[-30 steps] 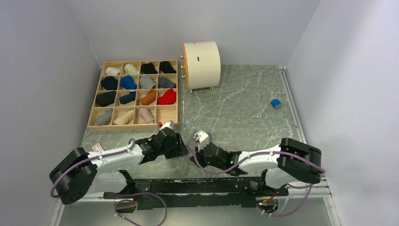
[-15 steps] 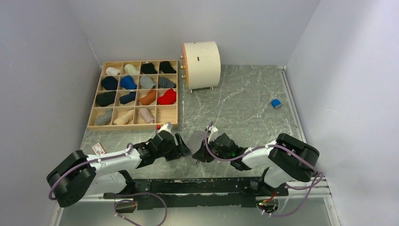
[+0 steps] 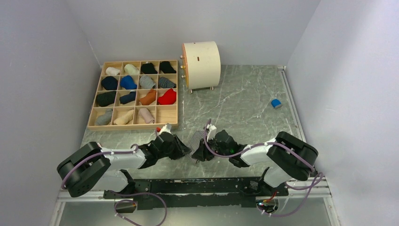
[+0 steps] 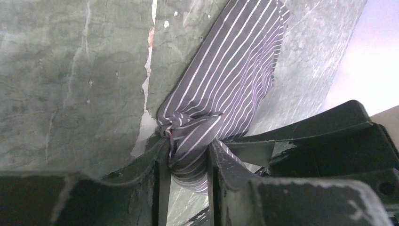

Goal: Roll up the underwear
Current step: Roll the underwear to the center of the board.

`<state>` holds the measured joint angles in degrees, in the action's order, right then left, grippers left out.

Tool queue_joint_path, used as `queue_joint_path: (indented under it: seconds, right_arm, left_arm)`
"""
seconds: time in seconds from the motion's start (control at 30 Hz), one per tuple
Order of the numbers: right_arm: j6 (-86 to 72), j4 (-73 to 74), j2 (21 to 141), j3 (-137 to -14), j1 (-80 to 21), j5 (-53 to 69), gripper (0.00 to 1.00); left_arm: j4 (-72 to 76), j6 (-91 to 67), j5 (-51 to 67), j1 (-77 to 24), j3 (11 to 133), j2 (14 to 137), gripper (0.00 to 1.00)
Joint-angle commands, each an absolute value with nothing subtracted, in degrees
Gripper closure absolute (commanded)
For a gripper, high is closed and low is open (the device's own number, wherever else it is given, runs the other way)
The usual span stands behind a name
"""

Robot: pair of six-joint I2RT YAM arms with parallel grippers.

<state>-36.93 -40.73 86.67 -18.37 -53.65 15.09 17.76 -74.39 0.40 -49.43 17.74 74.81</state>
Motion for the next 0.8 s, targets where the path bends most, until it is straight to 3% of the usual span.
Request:
queue_joint_path:
  seconds: [0.0, 0.17, 0.4, 0.53, 0.77]
  right_arm:
    - [-30.47, -24.86, 82.16, -22.33, -53.77, 11.14, 0.6]
    - [-21.26, -13.7, 72.61, -26.29, -56.46, 0.37, 0.47]
    - [-7.68, -14.18, 67.78, -27.56, -69.05, -18.66, 0.46]
    - [-2.17, -20.24, 70.18, -26.14, -76.1, -25.23, 0.45]
    - [3.21, -30.84, 80.22, -25.69, -80.77, -26.02, 0.43]
  left_arm:
    - [9.83, -73.52, -1.14, -50.04, 17.04, 74.94, 0.7]
    - [4.05, -70.9, -3.13, -50.42, 20.58, 73.53, 0.71]
    - [1.14, -70.99, -3.36, -50.73, 22.57, 73.3, 0.72]
    - [0.49, -71.25, -3.26, -50.81, 23.03, 73.3, 0.72]
    - [-1.19, -71.45, -3.6, -50.89, 23.41, 72.9, 0.72]
